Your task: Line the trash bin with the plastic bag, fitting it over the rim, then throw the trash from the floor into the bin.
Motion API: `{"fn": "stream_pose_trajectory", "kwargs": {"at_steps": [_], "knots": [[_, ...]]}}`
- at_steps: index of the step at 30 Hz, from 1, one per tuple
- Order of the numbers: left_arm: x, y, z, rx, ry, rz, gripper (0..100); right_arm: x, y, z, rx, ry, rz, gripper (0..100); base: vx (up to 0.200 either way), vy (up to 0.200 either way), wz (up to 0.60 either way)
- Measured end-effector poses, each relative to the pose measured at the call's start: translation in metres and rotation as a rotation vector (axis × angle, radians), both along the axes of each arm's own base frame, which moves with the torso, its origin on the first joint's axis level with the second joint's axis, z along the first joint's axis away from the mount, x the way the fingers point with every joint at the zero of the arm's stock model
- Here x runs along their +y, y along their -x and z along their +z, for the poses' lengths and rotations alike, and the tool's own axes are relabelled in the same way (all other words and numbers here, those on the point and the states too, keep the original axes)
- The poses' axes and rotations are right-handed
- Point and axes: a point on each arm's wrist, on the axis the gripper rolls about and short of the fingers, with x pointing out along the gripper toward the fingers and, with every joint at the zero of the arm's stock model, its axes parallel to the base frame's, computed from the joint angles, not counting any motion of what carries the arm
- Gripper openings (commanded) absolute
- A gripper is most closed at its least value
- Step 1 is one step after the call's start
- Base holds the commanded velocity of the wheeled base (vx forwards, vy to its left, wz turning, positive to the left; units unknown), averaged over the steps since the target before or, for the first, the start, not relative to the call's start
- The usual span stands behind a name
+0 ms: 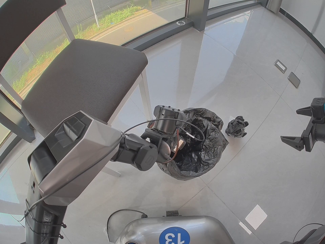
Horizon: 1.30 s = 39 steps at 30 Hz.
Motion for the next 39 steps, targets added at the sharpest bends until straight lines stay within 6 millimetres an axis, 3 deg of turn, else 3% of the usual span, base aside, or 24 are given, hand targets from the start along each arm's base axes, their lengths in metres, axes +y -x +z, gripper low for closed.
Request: {"fn": "stream_pose_trajectory", "kwargs": {"at_steps": [20, 30, 39], "knots": [[0.014, -0.01, 0.009, -0.038, 0.04, 0.061, 0, -0.002, -0.001, 0.002, -0.007, 0.004, -0.007, 100, 0.0, 0.0, 0.0], [0.049, -0.033, 0.015, -0.052, 0.08, 0.156, 0, -0.002, -0.001, 0.001, -0.003, 0.013, -0.004, 100, 0.0, 0.0, 0.0], [0.048, -0.033, 0.021, -0.078, 0.154, 0.157, 0, -0.002, 0.0, -0.001, 0.008, 0.018, -0.002, 100, 0.0, 0.0, 0.0]]}}
